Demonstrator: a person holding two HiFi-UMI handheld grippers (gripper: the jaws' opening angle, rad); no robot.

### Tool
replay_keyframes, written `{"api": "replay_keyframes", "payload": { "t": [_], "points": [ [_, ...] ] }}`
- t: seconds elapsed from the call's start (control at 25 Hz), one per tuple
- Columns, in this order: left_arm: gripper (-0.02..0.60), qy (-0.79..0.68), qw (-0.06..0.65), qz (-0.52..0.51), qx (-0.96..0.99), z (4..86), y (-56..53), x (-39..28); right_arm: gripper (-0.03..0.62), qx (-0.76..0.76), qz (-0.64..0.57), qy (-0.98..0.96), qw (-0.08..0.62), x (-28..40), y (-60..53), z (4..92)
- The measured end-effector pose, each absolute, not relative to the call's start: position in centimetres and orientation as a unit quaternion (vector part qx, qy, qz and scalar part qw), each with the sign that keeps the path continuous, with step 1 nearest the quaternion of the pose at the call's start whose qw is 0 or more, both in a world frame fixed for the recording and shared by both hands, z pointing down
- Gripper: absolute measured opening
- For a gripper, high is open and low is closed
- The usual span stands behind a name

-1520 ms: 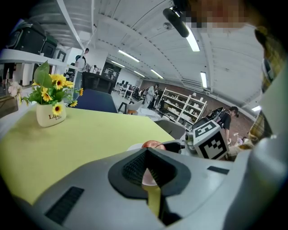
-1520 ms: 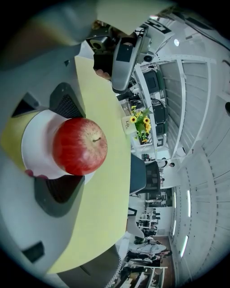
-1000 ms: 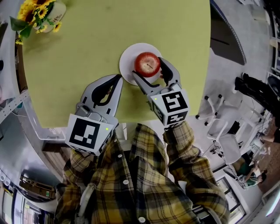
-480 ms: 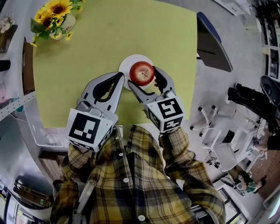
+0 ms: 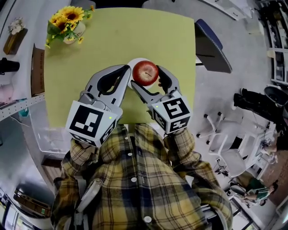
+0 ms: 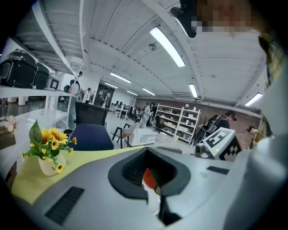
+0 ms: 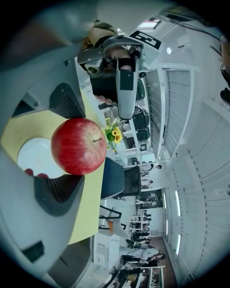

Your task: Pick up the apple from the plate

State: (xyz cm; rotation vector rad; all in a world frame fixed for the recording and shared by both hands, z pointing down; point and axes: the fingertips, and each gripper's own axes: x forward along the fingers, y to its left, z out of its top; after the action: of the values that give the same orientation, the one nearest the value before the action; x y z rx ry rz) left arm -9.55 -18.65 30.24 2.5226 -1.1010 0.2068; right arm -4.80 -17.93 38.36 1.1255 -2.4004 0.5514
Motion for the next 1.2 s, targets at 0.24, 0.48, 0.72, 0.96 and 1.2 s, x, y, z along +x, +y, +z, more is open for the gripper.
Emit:
{"api": "replay_keyframes", "payload": {
  "t": [0.24,0.48,0.72,0.96,1.2],
  "points": [
    [-0.002,-0.402,0.172,0.058,0.897,27.9,-17.7,-10.4,0.385,0.389,0.175,-0.881,0.204,-5.9,-16.7,35.8],
    [-0.002,-0.415,0.158,0.051,0.895,26.3,-17.6,-11.9,0.383,0.38,0.153,-0.891,0.194,-6.7,-15.9,33.1],
    [-0.002,-0.42,0.152,0.051,0.893,26.0,-17.0,-12.3,0.383,0.372,0.143,-0.897,0.19,-6.8,-15.2,31.7],
    [-0.002,-0.421,0.152,0.051,0.893,25.9,-16.6,-12.6,0.383,0.367,0.142,-0.899,0.19,-7.0,-15.0,31.4],
    [-0.002,-0.422,0.153,0.055,0.892,26.0,-16.3,-12.4,0.383,0.356,0.145,-0.903,0.193,-7.4,-14.5,31.6]
  ]
}}
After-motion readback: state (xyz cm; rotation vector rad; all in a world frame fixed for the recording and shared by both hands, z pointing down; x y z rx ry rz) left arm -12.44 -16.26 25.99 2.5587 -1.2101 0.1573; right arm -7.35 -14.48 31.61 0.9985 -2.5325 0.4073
